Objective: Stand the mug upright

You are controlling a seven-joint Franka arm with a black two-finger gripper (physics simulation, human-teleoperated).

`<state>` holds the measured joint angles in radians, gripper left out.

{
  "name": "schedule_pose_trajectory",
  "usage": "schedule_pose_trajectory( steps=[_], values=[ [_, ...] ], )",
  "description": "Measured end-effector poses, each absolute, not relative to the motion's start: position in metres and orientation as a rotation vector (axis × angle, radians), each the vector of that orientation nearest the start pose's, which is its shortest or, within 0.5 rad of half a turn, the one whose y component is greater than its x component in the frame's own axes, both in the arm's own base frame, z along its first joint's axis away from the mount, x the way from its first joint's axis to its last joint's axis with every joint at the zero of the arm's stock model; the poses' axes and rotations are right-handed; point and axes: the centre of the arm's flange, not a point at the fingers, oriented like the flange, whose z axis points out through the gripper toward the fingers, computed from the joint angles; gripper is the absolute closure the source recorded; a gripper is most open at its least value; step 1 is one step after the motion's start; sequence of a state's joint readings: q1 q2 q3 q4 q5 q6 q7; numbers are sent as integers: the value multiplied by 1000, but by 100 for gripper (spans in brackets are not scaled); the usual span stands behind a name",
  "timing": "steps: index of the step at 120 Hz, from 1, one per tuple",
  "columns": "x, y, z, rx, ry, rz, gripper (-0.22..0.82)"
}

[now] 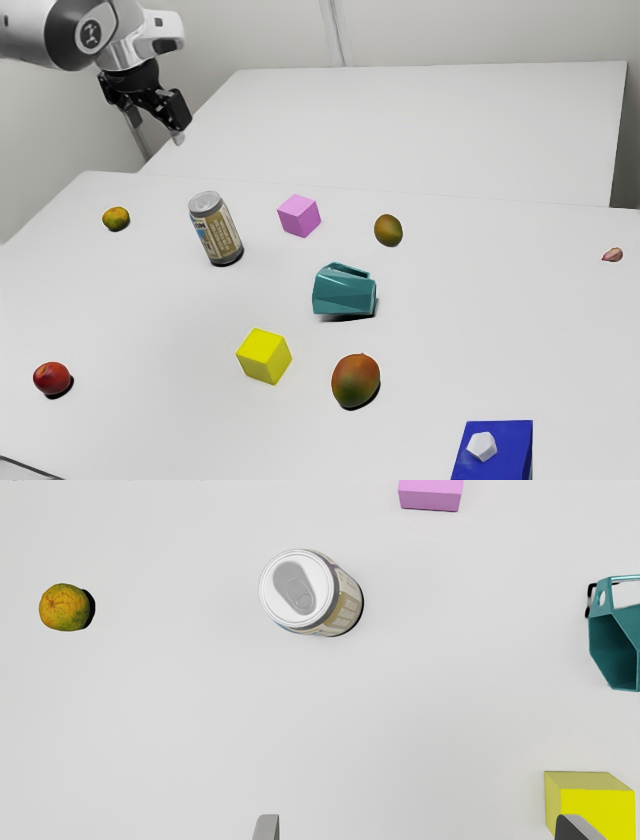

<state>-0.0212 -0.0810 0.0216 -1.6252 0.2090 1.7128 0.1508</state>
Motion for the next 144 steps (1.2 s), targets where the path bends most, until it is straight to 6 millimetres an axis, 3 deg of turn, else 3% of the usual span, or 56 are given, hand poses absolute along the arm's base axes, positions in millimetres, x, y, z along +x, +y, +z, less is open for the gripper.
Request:
schedule_pose_trajectory(
  steps=[31, 51, 71, 96, 117, 144],
  values=[
    [545, 20, 655, -2904, 249, -231, 0],
    [550, 17, 621, -2991, 248, -168, 0],
    [549, 31, 551, -3218, 98, -27, 0],
    [566, 51, 471, -3436, -164, 99, 0],
    [582, 19, 418, -3569, -260, 203, 0],
    [595, 12, 367, -3666, -456, 298, 0]
  ],
)
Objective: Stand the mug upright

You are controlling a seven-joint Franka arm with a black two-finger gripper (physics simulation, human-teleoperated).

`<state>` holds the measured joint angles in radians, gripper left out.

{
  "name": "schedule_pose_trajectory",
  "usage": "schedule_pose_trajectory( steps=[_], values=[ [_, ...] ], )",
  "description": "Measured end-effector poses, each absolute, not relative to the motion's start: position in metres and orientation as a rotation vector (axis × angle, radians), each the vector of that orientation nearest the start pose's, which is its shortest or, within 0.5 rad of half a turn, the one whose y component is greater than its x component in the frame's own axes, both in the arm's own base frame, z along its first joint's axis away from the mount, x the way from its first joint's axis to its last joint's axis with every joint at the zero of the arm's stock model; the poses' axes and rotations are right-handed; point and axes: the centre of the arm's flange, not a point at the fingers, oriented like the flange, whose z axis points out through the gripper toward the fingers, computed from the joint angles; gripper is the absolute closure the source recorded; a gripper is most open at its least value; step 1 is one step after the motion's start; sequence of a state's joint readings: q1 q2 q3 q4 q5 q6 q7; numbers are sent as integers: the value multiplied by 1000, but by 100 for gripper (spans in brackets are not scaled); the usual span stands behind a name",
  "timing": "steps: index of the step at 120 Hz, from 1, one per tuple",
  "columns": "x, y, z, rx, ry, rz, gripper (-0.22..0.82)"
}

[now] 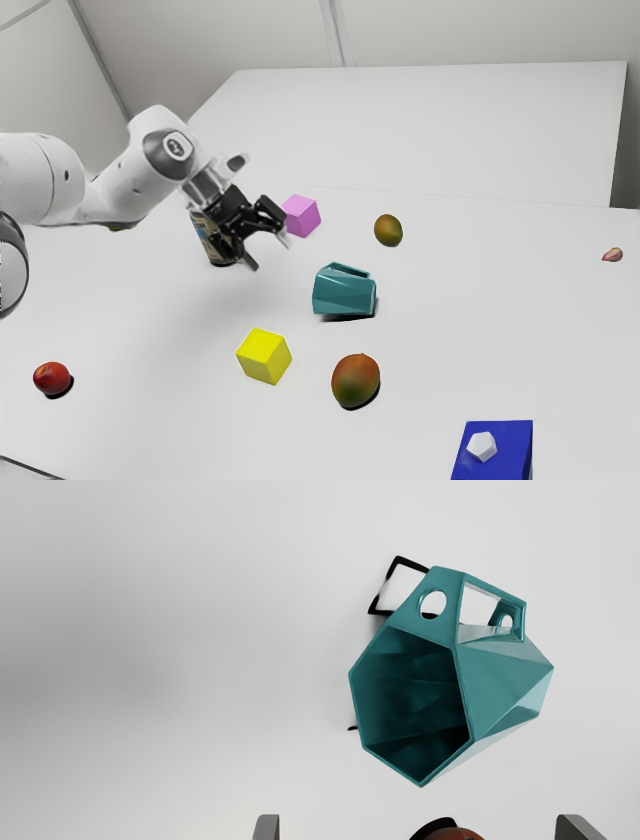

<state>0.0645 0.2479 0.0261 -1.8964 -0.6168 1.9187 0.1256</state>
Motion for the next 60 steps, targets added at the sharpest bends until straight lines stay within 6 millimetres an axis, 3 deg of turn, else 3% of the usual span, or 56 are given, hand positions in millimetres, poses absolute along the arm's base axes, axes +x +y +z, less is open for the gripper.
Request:
schedule_pose_trajectory(
  steps=[29, 60],
  values=[
    [601, 4, 317, 2390, 447, -272, 0],
    [605, -15, 301, 2286, 505, -286, 0]
  ],
)
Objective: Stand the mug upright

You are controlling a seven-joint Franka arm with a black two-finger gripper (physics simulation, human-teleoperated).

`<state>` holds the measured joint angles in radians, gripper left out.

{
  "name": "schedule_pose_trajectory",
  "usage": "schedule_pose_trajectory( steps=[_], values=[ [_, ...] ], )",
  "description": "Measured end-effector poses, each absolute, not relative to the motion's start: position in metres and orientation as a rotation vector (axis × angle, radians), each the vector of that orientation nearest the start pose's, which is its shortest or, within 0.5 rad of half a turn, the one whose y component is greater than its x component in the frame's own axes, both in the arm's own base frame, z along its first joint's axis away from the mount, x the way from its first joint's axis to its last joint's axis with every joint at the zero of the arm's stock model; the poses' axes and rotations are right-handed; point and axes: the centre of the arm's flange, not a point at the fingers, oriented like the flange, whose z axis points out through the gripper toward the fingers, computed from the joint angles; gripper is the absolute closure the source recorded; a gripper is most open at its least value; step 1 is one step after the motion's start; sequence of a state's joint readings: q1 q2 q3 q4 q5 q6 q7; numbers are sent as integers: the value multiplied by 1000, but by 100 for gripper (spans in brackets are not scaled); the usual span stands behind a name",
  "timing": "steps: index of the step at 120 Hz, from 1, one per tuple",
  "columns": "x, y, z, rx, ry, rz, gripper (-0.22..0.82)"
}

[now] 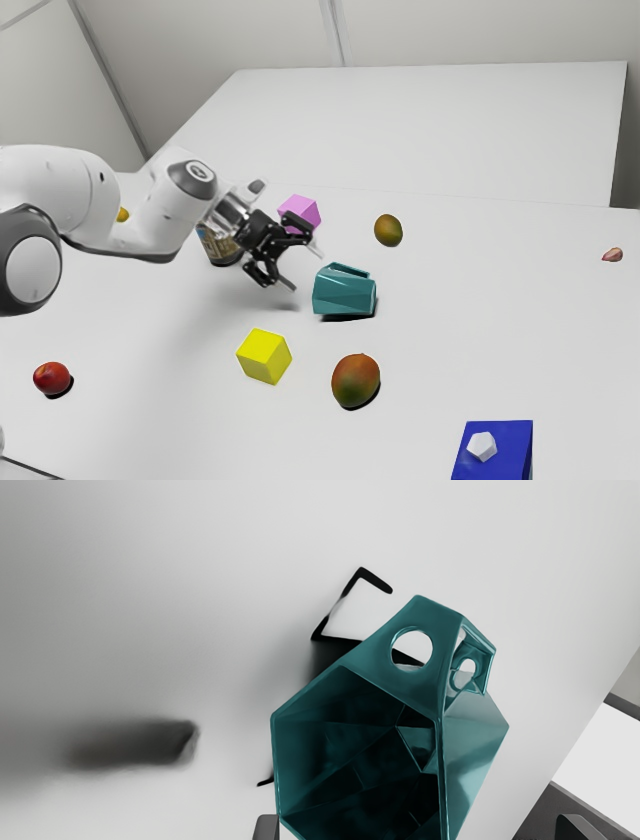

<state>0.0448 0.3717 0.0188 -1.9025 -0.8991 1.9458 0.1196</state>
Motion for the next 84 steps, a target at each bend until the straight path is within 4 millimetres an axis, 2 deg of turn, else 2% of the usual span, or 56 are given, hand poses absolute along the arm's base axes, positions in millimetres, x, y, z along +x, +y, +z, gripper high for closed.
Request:
schedule_pose_trajectory(
  steps=[31, 68, 84],
  values=[
    [608, -42, 288, 2225, 529, -298, 0],
    [611, -69, 285, 2209, 528, -283, 0],
    [613, -69, 286, 2220, 530, -268, 36]
  ],
)
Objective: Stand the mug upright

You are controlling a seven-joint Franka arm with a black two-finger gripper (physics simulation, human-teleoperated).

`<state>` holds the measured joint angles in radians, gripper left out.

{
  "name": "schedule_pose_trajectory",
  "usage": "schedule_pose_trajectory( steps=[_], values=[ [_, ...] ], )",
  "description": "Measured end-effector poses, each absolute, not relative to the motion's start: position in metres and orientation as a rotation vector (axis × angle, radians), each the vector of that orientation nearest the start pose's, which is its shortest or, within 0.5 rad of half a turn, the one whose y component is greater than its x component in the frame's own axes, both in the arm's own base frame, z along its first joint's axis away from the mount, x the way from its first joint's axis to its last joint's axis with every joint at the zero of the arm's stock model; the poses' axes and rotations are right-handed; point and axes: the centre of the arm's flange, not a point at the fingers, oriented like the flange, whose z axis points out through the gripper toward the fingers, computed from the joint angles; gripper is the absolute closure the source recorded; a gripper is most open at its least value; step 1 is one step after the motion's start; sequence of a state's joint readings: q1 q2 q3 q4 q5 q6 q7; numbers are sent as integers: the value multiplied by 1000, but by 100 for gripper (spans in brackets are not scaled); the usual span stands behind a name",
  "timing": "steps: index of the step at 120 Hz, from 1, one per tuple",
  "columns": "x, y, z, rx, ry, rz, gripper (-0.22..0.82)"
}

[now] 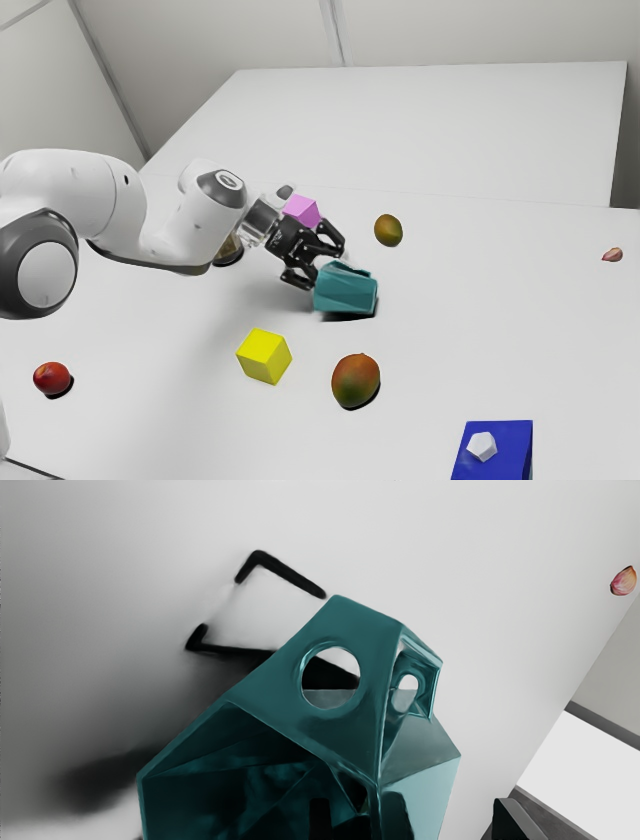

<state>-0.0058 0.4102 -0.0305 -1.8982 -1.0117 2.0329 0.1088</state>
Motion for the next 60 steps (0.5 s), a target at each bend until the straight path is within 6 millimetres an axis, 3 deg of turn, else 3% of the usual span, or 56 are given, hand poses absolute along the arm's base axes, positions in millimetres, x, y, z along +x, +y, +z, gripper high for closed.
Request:
schedule_pose_trajectory(
  steps=[11, 23, 60],
  values=[
    [615, -69, 289, 2225, 529, -254, 54],
    [619, -70, 295, 2233, 524, -232, 64],
    [626, -79, 313, 2281, 495, -192, 76]
  ],
)
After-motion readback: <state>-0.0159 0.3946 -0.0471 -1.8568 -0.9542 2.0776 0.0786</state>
